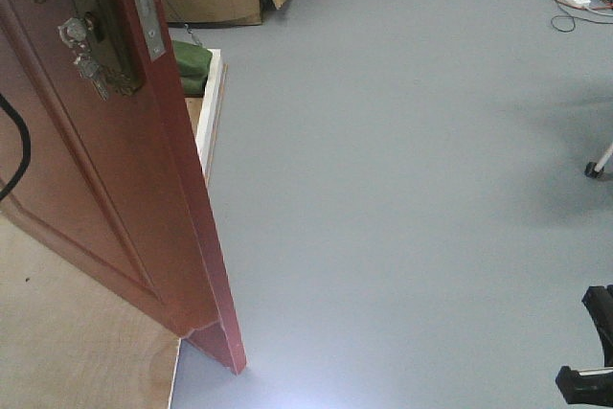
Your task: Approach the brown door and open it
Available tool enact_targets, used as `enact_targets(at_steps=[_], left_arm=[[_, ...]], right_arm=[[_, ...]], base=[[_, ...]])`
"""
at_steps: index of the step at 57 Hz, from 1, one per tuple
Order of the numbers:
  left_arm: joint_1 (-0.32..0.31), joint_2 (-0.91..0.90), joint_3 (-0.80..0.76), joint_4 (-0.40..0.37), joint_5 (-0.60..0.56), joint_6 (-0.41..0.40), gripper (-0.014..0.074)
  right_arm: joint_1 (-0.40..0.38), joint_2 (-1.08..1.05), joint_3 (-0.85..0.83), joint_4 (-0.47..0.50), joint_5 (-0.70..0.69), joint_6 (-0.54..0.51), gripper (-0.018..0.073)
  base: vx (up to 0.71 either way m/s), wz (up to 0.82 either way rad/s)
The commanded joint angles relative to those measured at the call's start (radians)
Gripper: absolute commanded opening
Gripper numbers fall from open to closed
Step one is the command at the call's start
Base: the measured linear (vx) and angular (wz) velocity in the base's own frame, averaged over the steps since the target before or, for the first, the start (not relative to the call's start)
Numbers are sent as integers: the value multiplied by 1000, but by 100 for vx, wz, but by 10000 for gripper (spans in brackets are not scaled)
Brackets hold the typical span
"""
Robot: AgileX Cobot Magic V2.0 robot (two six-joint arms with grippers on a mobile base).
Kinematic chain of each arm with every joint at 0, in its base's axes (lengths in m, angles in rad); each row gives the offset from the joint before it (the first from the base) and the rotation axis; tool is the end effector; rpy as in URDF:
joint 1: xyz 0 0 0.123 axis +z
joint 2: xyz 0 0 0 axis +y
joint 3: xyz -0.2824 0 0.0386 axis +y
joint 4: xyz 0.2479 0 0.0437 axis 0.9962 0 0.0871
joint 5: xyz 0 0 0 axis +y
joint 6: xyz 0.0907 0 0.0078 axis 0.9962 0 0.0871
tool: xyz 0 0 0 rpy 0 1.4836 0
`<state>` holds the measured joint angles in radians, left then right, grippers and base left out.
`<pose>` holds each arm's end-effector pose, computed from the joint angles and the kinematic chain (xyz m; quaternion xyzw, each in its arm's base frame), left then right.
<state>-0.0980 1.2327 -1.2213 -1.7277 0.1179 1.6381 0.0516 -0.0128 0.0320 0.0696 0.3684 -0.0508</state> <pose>0.2787 -0.0382 0.4516 0.0455 0.6717 -0.1085 0.7314 0.0525 0.0050 0.1699 -0.0225 0.8044 0.0296 0.5930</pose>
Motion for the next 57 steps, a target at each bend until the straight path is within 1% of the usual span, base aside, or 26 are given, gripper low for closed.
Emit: enact_targets(at_steps=[1, 57], left_arm=[[-10, -22, -37, -46, 26, -5, 67], [-10, -22, -37, -46, 26, -5, 67]], right_arm=[[2, -6, 4, -3, -78, -6, 0], [2, -6, 4, -3, -78, -6, 0]], base=[[12, -4], [15, -5]])
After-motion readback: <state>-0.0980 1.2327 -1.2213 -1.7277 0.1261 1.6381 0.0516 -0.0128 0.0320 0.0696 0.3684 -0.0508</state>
